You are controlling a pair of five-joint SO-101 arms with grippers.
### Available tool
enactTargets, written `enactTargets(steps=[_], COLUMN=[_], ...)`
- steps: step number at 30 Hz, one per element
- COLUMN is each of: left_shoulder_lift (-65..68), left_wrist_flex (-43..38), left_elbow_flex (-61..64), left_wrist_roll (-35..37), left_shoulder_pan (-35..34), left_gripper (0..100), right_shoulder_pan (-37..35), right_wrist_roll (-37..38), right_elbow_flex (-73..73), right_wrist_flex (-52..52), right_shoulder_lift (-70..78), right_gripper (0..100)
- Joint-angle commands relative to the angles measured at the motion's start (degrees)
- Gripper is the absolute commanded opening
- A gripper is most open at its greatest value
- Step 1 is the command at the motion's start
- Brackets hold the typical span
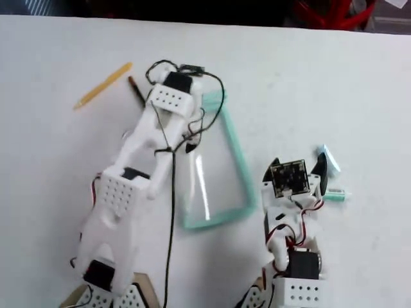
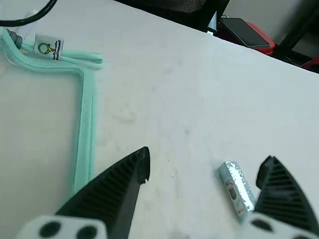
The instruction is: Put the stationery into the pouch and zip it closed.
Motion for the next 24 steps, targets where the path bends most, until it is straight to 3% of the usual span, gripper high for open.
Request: enactTargets(steps=[1, 11, 21, 24], left_shoulder_lift=[-9.19, -53.93, -80.92, -86.81], left_wrist_flex=[1.67, 1.05, -15.82, -23.12], left_elbow_flex=[1.49, 25.58, 49.41, 54.07], left_wrist_roll=[-7.91, -23.56, -25.85, -39.30], left_shoulder_pan=[2.07, 10.59, 11.91, 10.86], left_gripper=[2, 2, 2, 2], right_shoulder_pan=[-0.04, -0.04, 0.04, 0.04], right_wrist_roll=[0.44, 0.53, 0.53, 0.53], right_elbow_flex=[0.44, 0.44, 0.44, 0.44], right_wrist_flex=[-0.66, -0.84, -0.84, -0.92], right_shoulder_lift=[-0.48, -0.48, -0.48, -0.48], right_gripper=[33.7, 33.7, 33.7, 33.7])
